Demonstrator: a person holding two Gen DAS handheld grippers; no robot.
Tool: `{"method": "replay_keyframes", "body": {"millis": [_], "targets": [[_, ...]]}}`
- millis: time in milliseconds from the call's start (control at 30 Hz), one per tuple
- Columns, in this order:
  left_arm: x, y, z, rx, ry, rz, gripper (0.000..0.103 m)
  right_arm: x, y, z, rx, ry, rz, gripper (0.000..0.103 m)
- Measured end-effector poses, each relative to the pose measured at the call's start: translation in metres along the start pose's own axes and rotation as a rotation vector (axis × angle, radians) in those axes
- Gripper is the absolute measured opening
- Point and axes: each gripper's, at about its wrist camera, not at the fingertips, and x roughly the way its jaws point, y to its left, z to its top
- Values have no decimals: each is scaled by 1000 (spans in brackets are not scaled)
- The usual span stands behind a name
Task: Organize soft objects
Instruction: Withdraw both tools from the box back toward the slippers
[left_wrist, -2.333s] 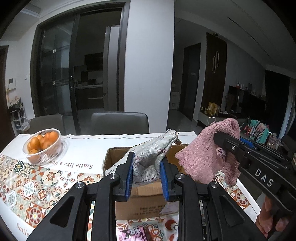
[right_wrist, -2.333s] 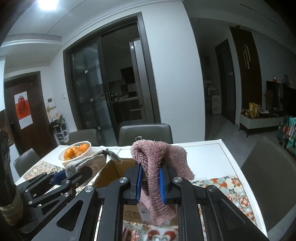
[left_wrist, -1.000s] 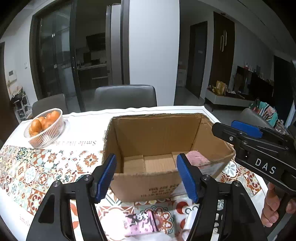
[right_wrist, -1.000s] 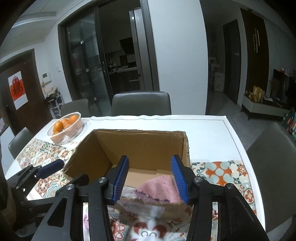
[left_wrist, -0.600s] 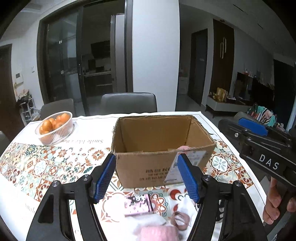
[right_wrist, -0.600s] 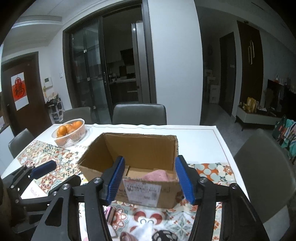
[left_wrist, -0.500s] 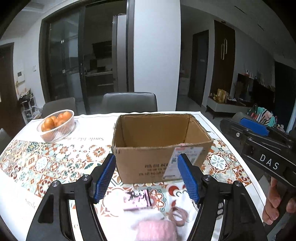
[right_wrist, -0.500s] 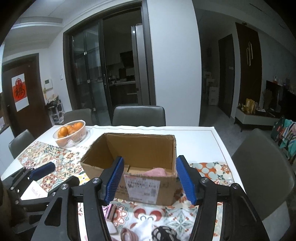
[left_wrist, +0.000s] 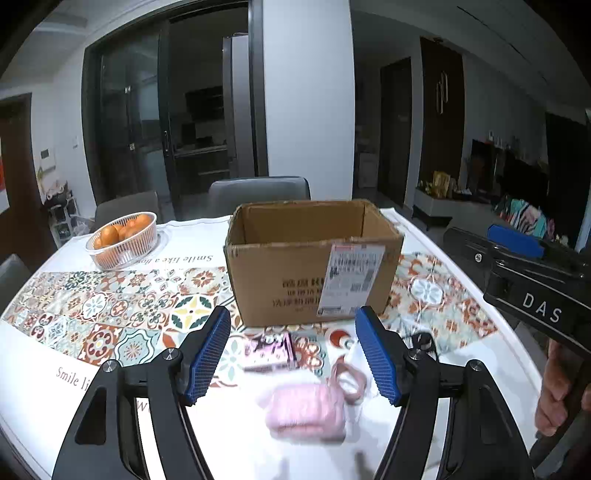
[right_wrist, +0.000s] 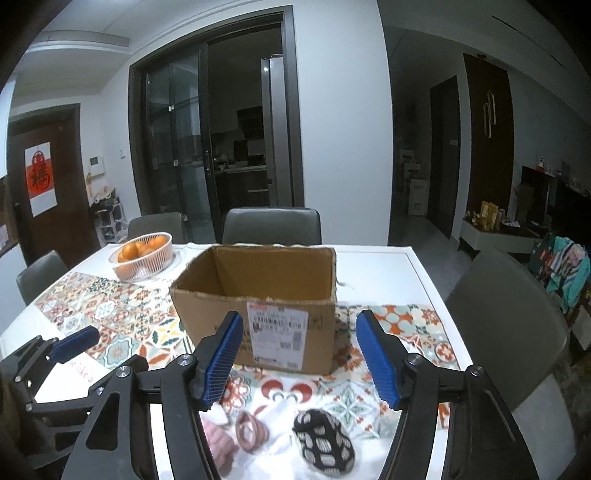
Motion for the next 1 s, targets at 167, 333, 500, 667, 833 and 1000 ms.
{"method": "replay_keyframes", "body": {"millis": [167,333,500,667,833,1000], "targets": [[-2,-6,-22,-5,19,-12,72,-7,-2,-23,-7,29,-11,65],[-4,-9,-41,-2,30,1,72,-9,-7,-42,38,65,-4,65],[-6,-17,-56,44,29,24,74,-5,-7,-61,30,117,-11,65],[3,-20,-68,52,61,17,74,3,-11,-78,33,168,-15,65],[18,-25,-81,51,107,4,74,16,-16,-90,29,214,-20,65],[33,-28,-90,53,144,-1,74,30,-20,-100,31,255,-28,65]]}}
